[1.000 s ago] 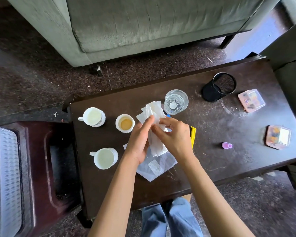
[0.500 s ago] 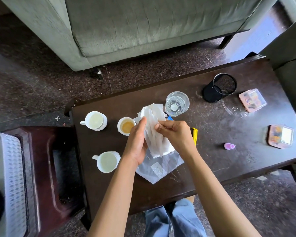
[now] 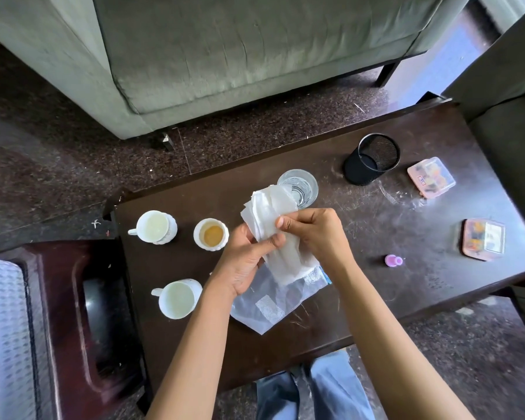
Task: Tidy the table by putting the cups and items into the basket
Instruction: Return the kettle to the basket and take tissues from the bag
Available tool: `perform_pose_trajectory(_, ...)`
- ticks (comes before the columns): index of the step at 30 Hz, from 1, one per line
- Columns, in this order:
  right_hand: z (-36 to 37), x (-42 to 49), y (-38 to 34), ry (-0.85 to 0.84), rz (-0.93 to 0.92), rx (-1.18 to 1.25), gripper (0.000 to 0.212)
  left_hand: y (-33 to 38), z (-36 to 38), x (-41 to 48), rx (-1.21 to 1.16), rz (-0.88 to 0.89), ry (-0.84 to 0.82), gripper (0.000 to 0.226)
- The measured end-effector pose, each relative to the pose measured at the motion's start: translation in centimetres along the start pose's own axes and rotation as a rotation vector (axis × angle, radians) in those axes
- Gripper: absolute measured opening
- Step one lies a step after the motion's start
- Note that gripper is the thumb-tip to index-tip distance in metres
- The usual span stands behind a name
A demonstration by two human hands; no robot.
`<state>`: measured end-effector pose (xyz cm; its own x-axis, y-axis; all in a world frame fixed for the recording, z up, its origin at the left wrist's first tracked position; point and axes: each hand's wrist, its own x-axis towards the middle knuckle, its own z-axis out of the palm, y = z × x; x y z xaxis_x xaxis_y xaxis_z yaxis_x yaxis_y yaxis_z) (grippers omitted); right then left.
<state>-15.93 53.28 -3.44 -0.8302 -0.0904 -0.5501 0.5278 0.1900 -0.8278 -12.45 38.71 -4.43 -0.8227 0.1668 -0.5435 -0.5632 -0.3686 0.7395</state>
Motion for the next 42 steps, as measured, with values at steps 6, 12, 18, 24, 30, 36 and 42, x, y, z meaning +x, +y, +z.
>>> perform_pose_trajectory(6, -2.9, 0.1, 0.0, -0.005, 0.049, 0.236, 0.021, -0.1, 2.2, 1.0, 0.007, -0.058, 0.212, 0.019)
perform_pose_trajectory(12, -7.5, 1.8, -0.8, 0.073, 0.098, 0.31, 0.018, -0.1, 4.3, 2.4, -0.075, -0.12, 0.397, 0.02)
perform_pose_trajectory(18, -12.4, 3.3, -1.1, 0.04, 0.16, 0.324, 0.031, -0.9, 8.3, 4.8, -0.037, -0.072, 0.181, 0.045)
perform_pose_trajectory(24, -16.9, 4.8, -2.0, -0.101, 0.191, 0.098, 0.081, -0.6, 11.3, 7.7, 0.022, -0.029, 0.269, 0.041)
perform_pose_trajectory(30, -19.4, 6.7, -4.4, 0.253, 0.003, -0.222, 0.026, 1.5, 13.9, 12.2, 0.417, 0.132, 0.387, 0.032)
perform_pose_trajectory(36, -20.5, 9.0, -5.0, 0.524, -0.267, -0.16, 0.015, 3.4, 18.0, 16.6, 0.617, 0.419, 0.535, 0.01)
perform_pose_trajectory(42, -19.8, 11.3, -2.9, 0.55, -0.26, -0.166, 0.023, 0.8, 19.6, 19.5, 0.649, 0.379, 0.577, 0.017)
